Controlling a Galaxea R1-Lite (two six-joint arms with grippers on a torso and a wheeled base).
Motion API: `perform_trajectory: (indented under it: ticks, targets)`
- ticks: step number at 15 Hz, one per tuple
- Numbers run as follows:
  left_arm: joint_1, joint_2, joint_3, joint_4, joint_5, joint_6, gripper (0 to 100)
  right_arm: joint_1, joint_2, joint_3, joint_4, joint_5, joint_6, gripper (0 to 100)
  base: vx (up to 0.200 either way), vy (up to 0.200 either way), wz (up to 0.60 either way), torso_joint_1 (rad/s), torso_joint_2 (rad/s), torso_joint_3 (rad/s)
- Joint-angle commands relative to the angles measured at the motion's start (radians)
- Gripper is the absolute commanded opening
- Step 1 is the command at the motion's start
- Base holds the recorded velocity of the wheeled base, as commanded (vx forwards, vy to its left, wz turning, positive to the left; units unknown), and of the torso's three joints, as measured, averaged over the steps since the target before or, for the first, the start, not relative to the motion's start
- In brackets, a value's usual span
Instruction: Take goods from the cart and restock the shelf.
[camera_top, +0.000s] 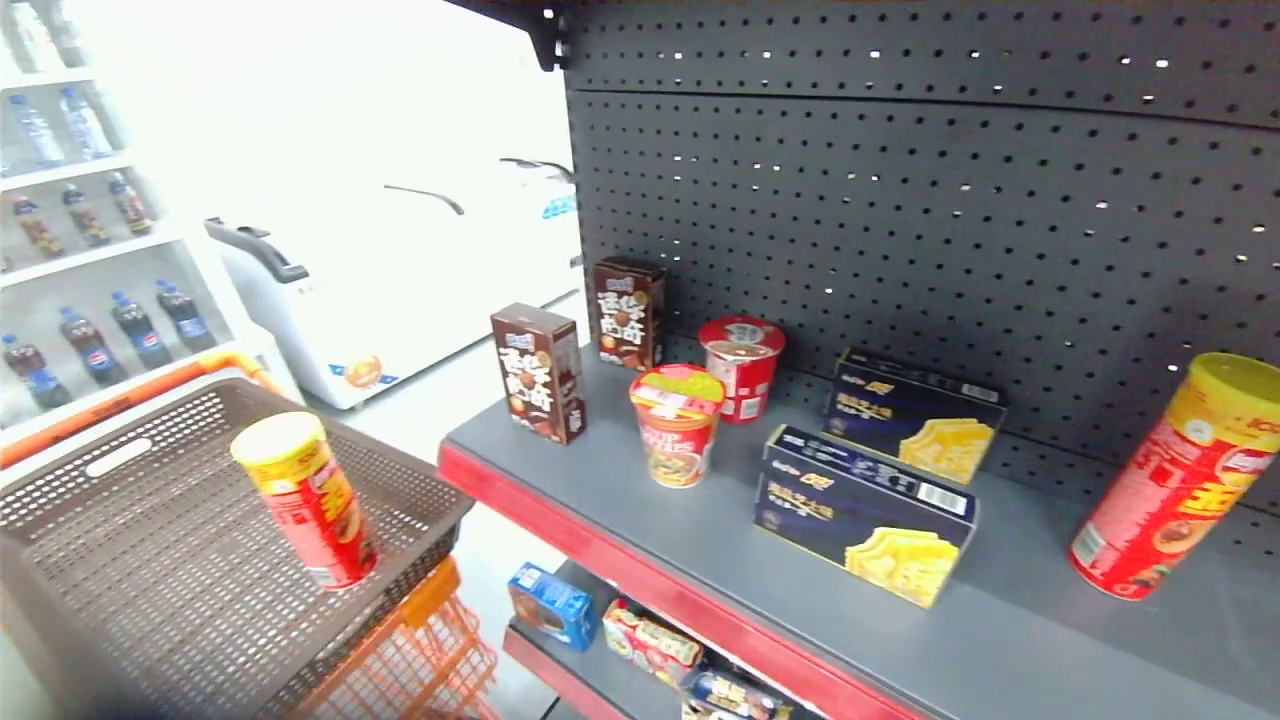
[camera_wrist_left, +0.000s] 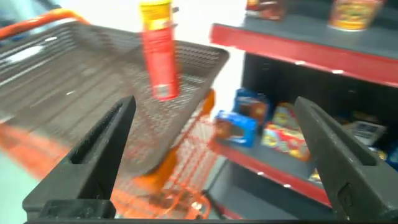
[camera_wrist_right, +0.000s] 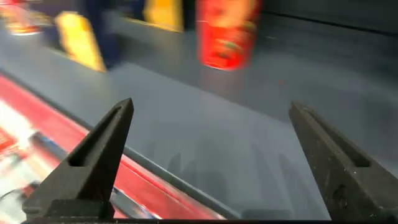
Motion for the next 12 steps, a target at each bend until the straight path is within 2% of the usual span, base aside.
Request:
perform_trajectory:
  ticks: [1,3,12]
  targets:
    - [0.000,0.000,0.000,-0.001,-0.001,0.001,100,0.000,0.000,0.000,0.000,0.000,0.000,100,0.000,0.000,0.60,0.007,0.00,0.002]
    - [0.000,0.000,0.000,-0.001,-0.004,0.006,100,0.000,0.000,0.000,0.000,0.000,0.001,100,0.000,0.000,0.60,0.002,0.00,0.002]
    - [0.002,0.000,-0.001,-0.004,-0.004,0.009,100,0.000,0.000,0.000,0.000,0.000,0.001,100,0.000,0.000,0.00,0.000,0.00,0.000]
